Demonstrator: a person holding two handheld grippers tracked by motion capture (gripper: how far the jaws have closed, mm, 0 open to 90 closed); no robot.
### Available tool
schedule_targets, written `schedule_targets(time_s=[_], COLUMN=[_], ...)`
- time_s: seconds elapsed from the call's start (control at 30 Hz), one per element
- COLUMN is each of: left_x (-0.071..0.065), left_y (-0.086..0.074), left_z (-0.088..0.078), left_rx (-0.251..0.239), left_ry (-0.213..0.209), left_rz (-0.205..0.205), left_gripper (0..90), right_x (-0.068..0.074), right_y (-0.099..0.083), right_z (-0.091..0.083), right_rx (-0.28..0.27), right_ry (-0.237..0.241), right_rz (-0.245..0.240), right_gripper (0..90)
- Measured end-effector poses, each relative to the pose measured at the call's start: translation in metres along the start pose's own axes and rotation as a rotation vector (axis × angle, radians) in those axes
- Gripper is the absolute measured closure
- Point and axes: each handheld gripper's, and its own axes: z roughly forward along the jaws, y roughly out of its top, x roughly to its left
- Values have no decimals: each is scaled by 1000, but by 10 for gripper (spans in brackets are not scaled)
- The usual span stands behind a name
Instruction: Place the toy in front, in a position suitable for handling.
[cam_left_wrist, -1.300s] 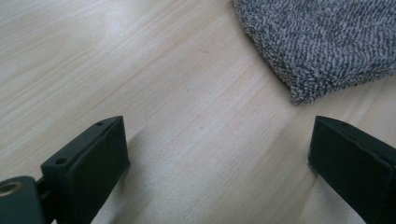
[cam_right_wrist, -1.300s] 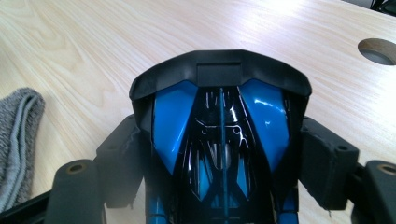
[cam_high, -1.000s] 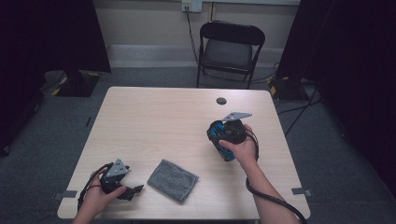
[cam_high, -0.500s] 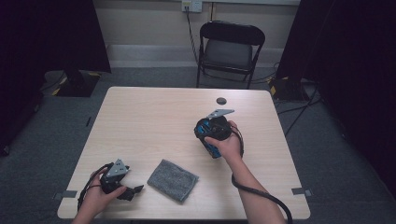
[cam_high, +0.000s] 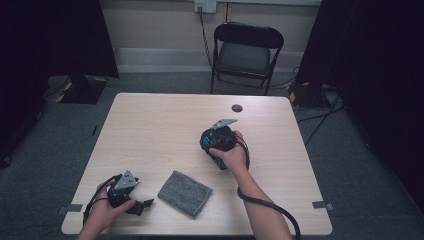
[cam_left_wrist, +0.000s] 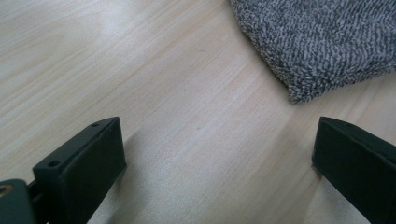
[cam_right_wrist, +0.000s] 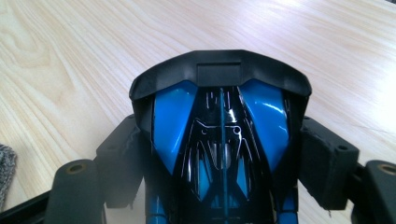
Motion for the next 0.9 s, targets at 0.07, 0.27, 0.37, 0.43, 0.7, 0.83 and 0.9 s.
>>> schedule_targets(time_s=[0.07, 0.27, 0.37, 0.43, 0.7, 0.83, 0.9], left_x=[0, 0, 0, 0, 0, 0, 0], left_y=[0, 0, 0, 0, 0, 0, 0], left_z=[0, 0, 0, 0, 0, 0, 0], left_rx=[3, 1, 1, 1, 1, 1, 1], left_ry=[-1, -1, 0, 0, 0, 0, 0], left_rz=[4, 5, 6, 6, 6, 5, 5], left_gripper=[18, 17, 17, 17, 16, 16, 17], right_x=[1, 1, 1, 0, -1, -2, -2], right_y=[0, 0, -1, -2, -4, -5, -6], right_z=[2, 10, 14, 18, 29, 33, 34], right_rx=[-4, -10, -6, 6, 39, 65, 68], right_ry=[-12, -2, 0, -1, -15, -28, -29], right_rz=[-7, 2, 14, 22, 32, 34, 37], right_gripper=[250, 249, 249, 249, 248, 247, 247])
